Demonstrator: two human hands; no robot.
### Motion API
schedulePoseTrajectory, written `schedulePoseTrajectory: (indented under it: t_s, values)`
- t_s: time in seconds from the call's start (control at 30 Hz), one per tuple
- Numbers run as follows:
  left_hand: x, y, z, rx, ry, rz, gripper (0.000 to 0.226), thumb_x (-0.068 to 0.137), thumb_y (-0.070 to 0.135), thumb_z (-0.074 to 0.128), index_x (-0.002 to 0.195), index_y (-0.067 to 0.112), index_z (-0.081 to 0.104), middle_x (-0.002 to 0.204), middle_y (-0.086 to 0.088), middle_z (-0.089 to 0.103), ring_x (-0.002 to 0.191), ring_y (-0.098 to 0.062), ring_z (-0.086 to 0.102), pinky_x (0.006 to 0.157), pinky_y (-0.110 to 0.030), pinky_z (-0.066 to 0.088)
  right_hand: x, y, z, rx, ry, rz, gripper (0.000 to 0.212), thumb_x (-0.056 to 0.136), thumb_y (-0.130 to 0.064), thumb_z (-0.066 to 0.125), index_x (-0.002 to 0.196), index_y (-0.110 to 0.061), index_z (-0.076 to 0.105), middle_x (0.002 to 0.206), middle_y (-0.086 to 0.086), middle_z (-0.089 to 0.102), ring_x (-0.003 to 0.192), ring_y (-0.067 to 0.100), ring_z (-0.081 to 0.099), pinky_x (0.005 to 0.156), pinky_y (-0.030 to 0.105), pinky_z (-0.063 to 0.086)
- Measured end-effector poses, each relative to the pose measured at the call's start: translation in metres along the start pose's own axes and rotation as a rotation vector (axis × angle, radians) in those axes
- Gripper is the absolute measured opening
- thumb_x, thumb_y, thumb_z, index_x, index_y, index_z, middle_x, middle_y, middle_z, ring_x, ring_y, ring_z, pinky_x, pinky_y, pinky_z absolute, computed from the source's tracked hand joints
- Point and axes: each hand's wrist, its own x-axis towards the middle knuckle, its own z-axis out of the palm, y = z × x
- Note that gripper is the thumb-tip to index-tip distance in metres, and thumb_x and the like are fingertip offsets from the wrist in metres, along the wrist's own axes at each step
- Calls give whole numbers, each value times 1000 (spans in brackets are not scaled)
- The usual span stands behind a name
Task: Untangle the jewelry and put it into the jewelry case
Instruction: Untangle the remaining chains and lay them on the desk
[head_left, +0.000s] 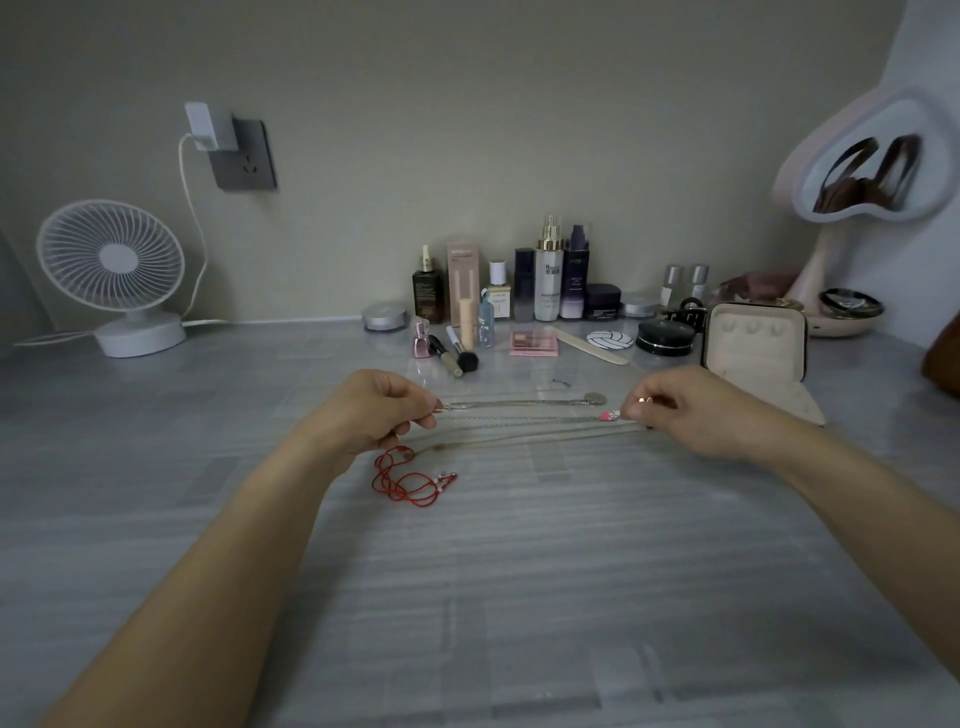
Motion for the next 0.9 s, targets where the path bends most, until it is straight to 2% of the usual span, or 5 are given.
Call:
schedulePoseTrajectory:
  t_s: [0.2,0.37,0.57,0.73,0.9]
  values:
    - [0,0,-1,32,23,-5,9,86,10,63,79,9,69,67,0,67,54,-10,43,53,-23,39,1,0,4,9,23,-13,13,87,-25,61,75,-25,63,95,15,69,92,29,62,86,41,47]
    - [1,-1,-1,73,18,-20,8,85,12,64,81,8,70,68,0,67,55,-10,44,54,-23,40,0,4,2,158,51,17,24,86,-24,62,63,-31,64,90,29,64,72,22,49,69,34,39]
    - [0,1,0,148,8,-34,10,86,14,63,80,10,70,69,0,67,54,-10,44,54,-21,41,-4,9,5,397,65,114,16,90,-13,57,89,-4,70,70,8,59,58,12,47,49,14,40]
    - [-9,5,9,224,-112,84,13,86,15,64,74,17,70,59,12,67,51,-3,49,49,-14,42,-5,-1,-4,709,22,173,23,93,-2,46,90,-3,69,63,0,58,53,8,47,45,14,38]
    - [-26,11,39,333,-285,182,6,81,24,69,84,22,74,81,8,70,70,-5,60,66,-18,48,-6,-21,-9,756,-24,119,20,90,1,50,93,-7,68,57,-1,60,49,7,49,45,16,39]
